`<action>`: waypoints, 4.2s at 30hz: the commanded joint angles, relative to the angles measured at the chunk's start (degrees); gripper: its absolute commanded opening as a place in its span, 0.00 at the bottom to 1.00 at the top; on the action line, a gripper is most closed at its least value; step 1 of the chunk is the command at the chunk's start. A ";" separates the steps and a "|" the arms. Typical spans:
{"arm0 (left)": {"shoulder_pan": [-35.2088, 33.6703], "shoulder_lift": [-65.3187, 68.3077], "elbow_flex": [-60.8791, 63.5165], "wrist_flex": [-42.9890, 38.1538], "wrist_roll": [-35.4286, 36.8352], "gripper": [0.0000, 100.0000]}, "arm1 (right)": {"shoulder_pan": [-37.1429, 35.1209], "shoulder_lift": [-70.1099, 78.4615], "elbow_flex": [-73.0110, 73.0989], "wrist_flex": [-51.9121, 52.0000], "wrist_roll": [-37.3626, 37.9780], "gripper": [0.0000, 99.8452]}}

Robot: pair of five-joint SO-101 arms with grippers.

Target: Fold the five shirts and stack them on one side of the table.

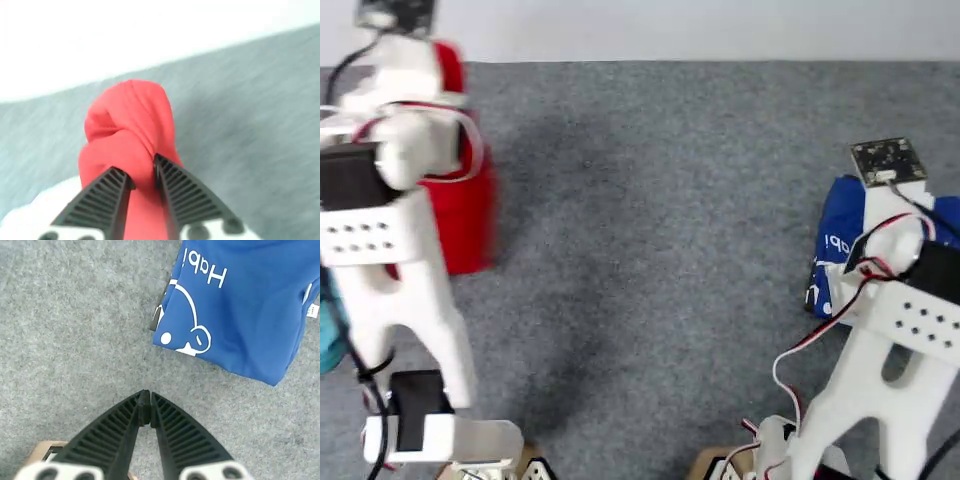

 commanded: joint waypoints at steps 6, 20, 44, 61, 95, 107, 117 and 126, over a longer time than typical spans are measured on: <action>26.11 -3.34 -5.93 -2.29 -4.22 0.00 | 0.48 -8.40 8.97 2.24 -0.18 0.01; 13.27 -2.73 25.45 9.49 -14.07 0.00 | -6.99 -10.95 10.64 2.15 -0.26 0.01; -9.23 -3.08 25.10 9.23 -24.44 0.15 | -15.08 -10.86 10.64 0.84 -0.44 0.01; 5.45 21.19 17.01 -2.64 -14.15 0.21 | -14.90 -10.86 10.73 1.19 -0.44 0.01; 10.81 65.23 -29.41 2.37 -6.15 0.21 | -14.90 -11.47 17.76 1.89 -0.35 0.01; 10.99 65.76 -26.51 3.87 -6.51 0.14 | -14.90 -11.47 17.58 1.89 -0.26 0.01; 12.48 64.70 -28.26 8.18 -6.59 0.00 | -14.90 -11.47 17.49 1.89 -0.18 0.01; 10.46 50.46 -35.47 9.76 -6.15 0.00 | -14.90 -11.56 17.49 1.89 -0.18 0.01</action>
